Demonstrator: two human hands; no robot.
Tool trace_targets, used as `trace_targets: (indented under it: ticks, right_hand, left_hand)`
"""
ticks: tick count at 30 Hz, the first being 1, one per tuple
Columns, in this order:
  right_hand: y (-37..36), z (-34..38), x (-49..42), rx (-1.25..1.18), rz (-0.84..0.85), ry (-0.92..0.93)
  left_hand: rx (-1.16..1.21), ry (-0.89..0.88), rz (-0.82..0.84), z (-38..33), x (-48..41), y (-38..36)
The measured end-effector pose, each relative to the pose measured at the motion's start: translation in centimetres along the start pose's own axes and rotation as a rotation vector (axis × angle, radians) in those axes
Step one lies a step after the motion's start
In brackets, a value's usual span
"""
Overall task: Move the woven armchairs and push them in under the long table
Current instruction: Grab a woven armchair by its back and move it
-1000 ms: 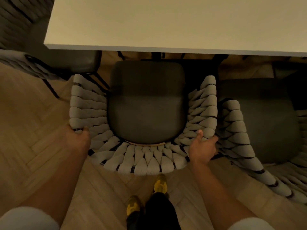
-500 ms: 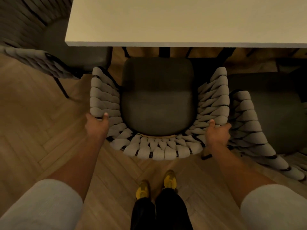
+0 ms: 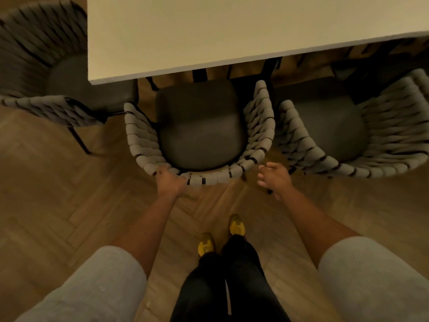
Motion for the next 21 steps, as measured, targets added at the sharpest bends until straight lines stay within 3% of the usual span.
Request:
trace_targets:
  ticks: [6,9,16,21]
  right_hand:
    - [6.9,-4.0,2.5,-0.076,0.034,-0.006]
    - [11.3,-7.0,4.0,-0.123,-0.002,-0.052]
    - [21.7,-12.2,4.0,-0.178,-0.061,-0.087]
    - [29.9,-14.1,1.3,-0.159,-0.106,-0.083]
  left_hand:
    - [-0.160,-0.069,0.304,-3.5,7.0,-7.3]
    - [-0.131,-0.107,0.421,-3.7,10.7,-11.5]
    - [-0.120,-0.124,0.568,-7.7,15.4,-21.4]
    - [-0.087,-0.084,0.572,-12.4,16.3,-29.5]
Point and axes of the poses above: each hand's wrist, its own x-axis away from the middle knuckle, its own y-axis out of the back of the hand, z = x × y, the point moved 7 cm from there along -x, towards the middle knuckle, and after that the axes turned 10 degrees about x, right-handed, at the moved point
